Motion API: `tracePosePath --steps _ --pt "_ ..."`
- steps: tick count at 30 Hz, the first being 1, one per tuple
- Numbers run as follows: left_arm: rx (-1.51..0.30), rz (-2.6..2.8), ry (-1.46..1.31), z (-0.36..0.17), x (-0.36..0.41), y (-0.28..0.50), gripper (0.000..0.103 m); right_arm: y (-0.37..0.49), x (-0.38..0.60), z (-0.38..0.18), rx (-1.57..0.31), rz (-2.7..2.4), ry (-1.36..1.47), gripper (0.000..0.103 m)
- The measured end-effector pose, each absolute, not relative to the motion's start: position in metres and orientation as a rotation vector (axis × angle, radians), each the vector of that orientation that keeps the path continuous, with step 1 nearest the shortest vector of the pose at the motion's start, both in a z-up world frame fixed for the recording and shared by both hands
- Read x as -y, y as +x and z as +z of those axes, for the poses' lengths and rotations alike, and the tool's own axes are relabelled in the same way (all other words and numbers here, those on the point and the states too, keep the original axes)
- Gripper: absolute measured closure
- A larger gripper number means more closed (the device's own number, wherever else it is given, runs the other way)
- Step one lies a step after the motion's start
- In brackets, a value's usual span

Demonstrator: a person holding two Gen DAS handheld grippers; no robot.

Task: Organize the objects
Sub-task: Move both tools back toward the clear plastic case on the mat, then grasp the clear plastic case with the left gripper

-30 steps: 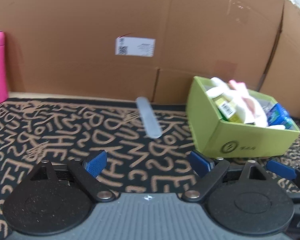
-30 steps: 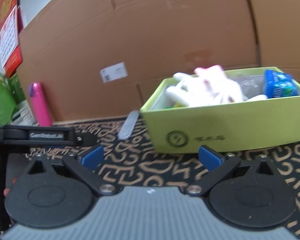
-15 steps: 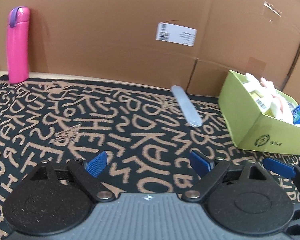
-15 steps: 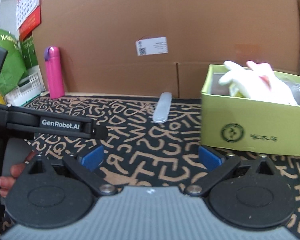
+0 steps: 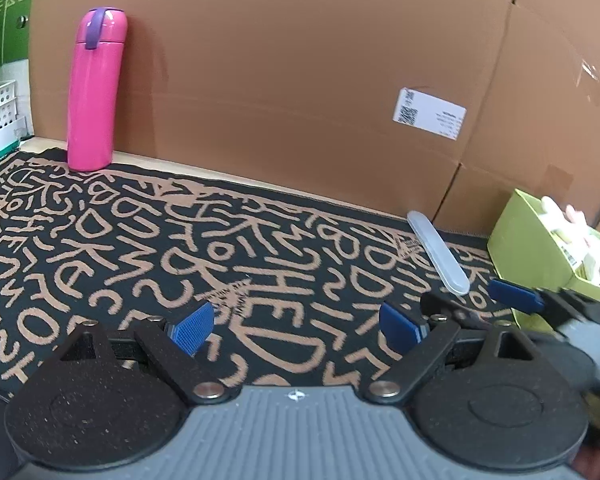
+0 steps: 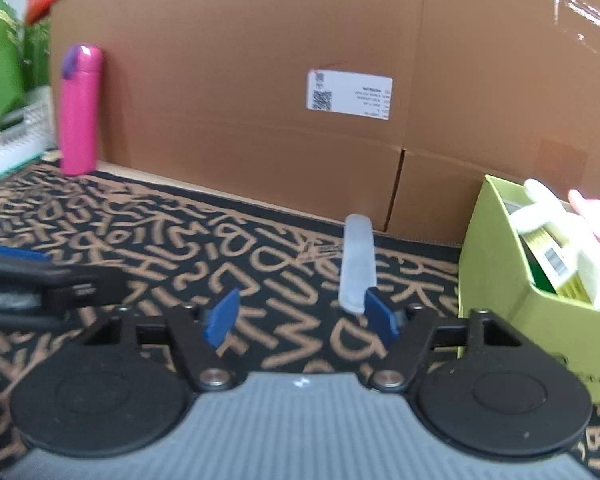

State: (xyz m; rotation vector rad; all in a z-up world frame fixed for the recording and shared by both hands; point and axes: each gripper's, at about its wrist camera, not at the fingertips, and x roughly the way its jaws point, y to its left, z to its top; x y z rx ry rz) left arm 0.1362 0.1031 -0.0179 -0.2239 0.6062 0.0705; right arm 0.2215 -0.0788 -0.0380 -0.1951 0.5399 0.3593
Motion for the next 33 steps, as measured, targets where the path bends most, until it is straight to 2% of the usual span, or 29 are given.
tracePosePath --steps 8,11,12,16,28,33 --pt "-0.612 0.076 -0.258 -0.022 -0.123 0.142 0.010 0.272 0.069 -0.054 -0.631 0.230 -0.197 0.048" --pt "-0.630 0.067 -0.260 -0.025 -0.124 0.144 0.010 0.279 0.077 -0.057 -0.659 0.243 -0.127 0.062" --pt "-0.633 0.065 -0.261 -0.026 -0.123 0.144 0.010 0.277 0.079 -0.056 -0.661 0.258 -0.122 0.073" --pt "-0.642 0.053 -0.276 -0.025 -0.120 0.143 0.010 0.260 0.086 -0.056 -0.661 0.308 -0.145 0.077" --pt "-0.749 -0.168 -0.365 -0.038 -0.058 0.139 0.011 0.131 0.133 -0.051 -0.643 0.438 -0.164 0.077" --pt "-0.754 -0.193 -0.235 -0.040 -0.013 0.133 0.012 0.092 0.146 -0.047 -0.628 0.438 -0.200 0.077"
